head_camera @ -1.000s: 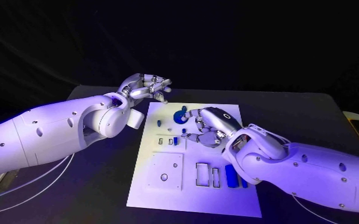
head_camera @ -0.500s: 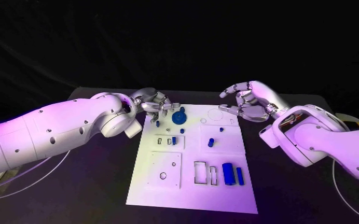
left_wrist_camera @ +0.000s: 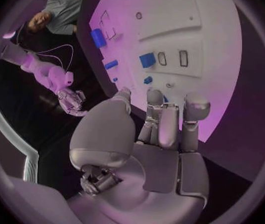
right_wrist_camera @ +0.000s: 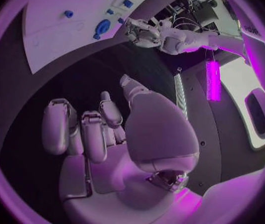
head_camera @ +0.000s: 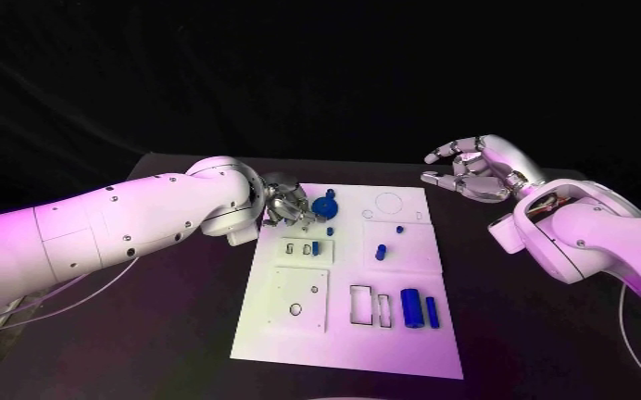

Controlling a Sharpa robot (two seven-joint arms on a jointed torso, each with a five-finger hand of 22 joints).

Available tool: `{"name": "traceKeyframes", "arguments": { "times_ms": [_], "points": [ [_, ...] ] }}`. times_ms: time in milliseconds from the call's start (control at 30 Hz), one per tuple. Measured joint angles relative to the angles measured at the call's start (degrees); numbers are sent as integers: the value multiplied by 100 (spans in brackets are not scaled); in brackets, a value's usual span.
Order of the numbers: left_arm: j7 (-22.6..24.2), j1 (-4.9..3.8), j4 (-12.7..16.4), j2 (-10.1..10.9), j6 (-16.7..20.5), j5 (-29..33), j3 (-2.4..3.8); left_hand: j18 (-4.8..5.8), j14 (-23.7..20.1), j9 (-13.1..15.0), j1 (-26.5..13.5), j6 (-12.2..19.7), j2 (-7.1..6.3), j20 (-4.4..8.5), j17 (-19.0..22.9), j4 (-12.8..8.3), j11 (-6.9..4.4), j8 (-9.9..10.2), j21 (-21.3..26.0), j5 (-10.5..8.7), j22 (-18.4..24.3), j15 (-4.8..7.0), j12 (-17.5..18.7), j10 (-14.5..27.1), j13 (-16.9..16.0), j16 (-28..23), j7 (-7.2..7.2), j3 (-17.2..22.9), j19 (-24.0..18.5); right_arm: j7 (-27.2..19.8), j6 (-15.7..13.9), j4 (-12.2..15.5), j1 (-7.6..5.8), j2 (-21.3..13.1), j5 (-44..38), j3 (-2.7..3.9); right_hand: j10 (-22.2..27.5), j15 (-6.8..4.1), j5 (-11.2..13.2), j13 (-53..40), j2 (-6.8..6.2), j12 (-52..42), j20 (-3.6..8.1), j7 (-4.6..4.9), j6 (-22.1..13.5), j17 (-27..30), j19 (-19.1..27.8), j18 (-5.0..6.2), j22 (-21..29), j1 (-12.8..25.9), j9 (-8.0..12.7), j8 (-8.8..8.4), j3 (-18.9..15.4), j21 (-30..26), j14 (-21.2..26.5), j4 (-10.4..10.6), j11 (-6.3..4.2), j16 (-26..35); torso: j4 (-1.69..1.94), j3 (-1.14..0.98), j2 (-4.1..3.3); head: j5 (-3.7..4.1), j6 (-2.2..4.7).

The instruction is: Assemble the parts on the task board

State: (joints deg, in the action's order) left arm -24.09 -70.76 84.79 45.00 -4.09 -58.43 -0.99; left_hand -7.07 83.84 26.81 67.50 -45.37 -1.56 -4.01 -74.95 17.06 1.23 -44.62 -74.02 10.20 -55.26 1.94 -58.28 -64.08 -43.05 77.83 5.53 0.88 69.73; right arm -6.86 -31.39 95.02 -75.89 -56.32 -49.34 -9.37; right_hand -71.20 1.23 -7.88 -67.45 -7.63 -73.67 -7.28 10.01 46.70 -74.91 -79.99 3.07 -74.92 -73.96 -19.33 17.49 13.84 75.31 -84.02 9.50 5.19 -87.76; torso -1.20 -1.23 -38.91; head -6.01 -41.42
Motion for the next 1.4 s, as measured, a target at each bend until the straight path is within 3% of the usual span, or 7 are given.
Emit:
{"name": "traceKeyframes", "arguments": {
  "times_ms": [133,167,433,667,700,867,1400],
  "points": [
    [-173,-6,-49,-105,-187,-240,-14,0,0,0,-45,51,45,-1,0,-23,0,16,-128,0,-204,0,0,0,-34,38,10,-26,127,9,34,-45,-1,23,46,0,41,0,-38,16,0,1,0,4,-23,0,0,0,0,0,0,0,0,0,0,0,1,0,0,-9,3,-13,-31],
    [-210,-7,-52,-134,-250,-292,-22,88,0,-3,-45,66,80,0,0,-7,0,56,-212,17,-364,0,-5,0,-56,75,19,-41,227,13,42,-54,-1,29,54,0,41,0,-50,17,0,1,0,0,-42,0,0,0,1,0,0,0,9,0,0,9,1,0,-1,-10,3,-13,-36],
    [-361,-9,-80,-228,-571,-472,-57,88,0,-23,-7,103,143,0,1,-7,24,104,-449,64,-821,0,-169,-93,-237,128,20,-41,471,41,77,-106,2,59,65,-1,42,0,-89,39,0,26,0,-1,-42,1,0,0,1,0,1,0,17,0,0,16,3,0,-4,-13,1,20,-58],
    [-432,-10,-170,-339,-758,-534,-87,94,-1,-23,-9,103,145,-1,1,-7,10,104,-481,64,-882,-1,-228,-158,-320,128,20,-41,476,71,87,-116,8,80,31,-2,87,0,-143,77,0,59,21,23,-65,1,21,0,1,0,1,0,0,-46,0,32,-4,22,8,-10,-3,79,-79],
    [-438,-10,-178,-348,-780,-538,-91,177,-1,-23,-30,103,166,1,1,-7,10,104,-482,64,-898,-1,-229,-157,-321,128,20,-41,512,75,88,-116,8,83,20,-2,90,0,-143,81,0,59,21,23,-65,1,20,0,1,0,2,0,1,-46,0,32,-1,23,7,-10,-4,84,-82],
    [-464,-10,-191,-396,-890,-553,-107,179,-1,-23,-30,81,166,21,1,-7,10,104,-521,64,-974,-1,-263,-198,-389,128,-2,-73,533,104,92,-115,10,95,-131,-2,118,0,-166,102,0,81,21,23,-65,1,20,0,2,0,2,0,0,-46,0,32,25,23,7,-5,-5,109,-92],
    [-491,-10,-171,-451,-1059,-556,-135,180,-1,-22,-1,39,240,1,2,-7,-10,104,-547,64,-1009,-1,-316,-219,-444,127,-1,-73,553,270,129,-141,26,131,-664,-1,118,0,-166,109,0,81,21,23,-65,-3,20,0,-3,-1,3,0,1,-113,0,32,25,45,3,-4,-4,59,-108]
  ]
}}
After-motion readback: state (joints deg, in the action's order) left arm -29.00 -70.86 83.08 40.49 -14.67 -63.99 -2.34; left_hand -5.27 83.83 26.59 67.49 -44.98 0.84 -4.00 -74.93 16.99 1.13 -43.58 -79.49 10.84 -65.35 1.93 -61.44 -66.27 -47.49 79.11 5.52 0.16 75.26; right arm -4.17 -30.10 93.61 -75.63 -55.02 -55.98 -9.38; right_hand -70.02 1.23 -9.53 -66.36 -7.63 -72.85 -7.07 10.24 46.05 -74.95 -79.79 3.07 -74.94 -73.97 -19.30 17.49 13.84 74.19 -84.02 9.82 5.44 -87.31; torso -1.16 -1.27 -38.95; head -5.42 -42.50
